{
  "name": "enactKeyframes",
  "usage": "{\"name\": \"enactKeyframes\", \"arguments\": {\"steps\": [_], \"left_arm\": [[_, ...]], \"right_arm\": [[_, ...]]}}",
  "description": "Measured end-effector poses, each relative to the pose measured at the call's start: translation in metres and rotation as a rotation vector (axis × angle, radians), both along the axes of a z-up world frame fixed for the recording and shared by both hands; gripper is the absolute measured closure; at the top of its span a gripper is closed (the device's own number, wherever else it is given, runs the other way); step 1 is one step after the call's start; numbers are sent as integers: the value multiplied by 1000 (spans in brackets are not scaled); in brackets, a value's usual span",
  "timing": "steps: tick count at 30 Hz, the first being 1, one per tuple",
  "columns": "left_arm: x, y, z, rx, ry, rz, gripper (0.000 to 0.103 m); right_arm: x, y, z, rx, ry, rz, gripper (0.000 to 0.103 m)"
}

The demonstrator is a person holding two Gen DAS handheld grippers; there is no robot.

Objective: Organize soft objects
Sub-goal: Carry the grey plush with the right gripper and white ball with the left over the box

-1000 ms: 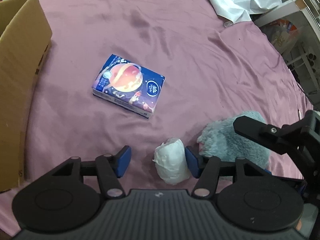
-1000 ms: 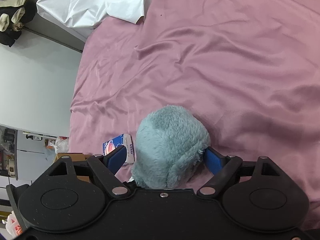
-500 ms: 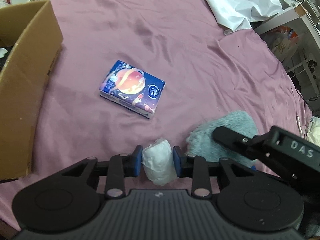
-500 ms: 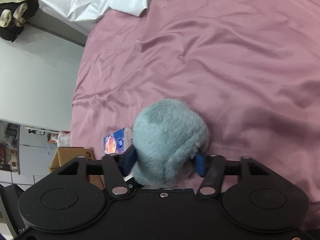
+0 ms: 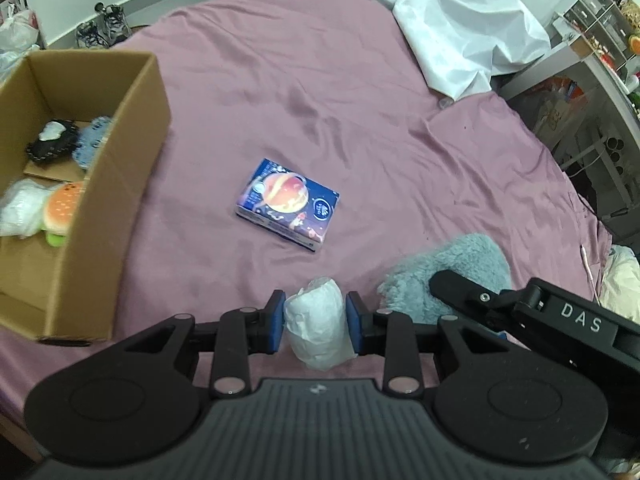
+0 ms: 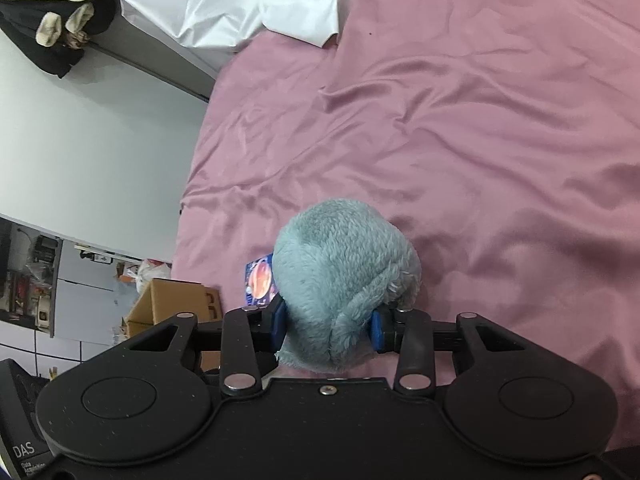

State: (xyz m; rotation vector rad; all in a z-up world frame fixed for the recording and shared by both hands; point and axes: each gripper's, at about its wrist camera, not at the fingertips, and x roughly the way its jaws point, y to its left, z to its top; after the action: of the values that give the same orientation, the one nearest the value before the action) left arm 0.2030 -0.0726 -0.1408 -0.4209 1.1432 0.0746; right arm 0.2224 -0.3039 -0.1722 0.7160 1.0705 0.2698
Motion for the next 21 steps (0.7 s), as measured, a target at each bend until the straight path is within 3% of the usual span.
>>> {"name": "enactKeyframes", "arguments": {"steps": [10, 21], "left_arm": [[-22, 20, 35, 13, -64, 44, 72], [-40, 49, 61, 15, -118, 78, 72]], "right_arm": [[-25, 3, 24, 10, -91, 33, 65], [-45, 28, 51, -50, -173, 68, 65]]}}
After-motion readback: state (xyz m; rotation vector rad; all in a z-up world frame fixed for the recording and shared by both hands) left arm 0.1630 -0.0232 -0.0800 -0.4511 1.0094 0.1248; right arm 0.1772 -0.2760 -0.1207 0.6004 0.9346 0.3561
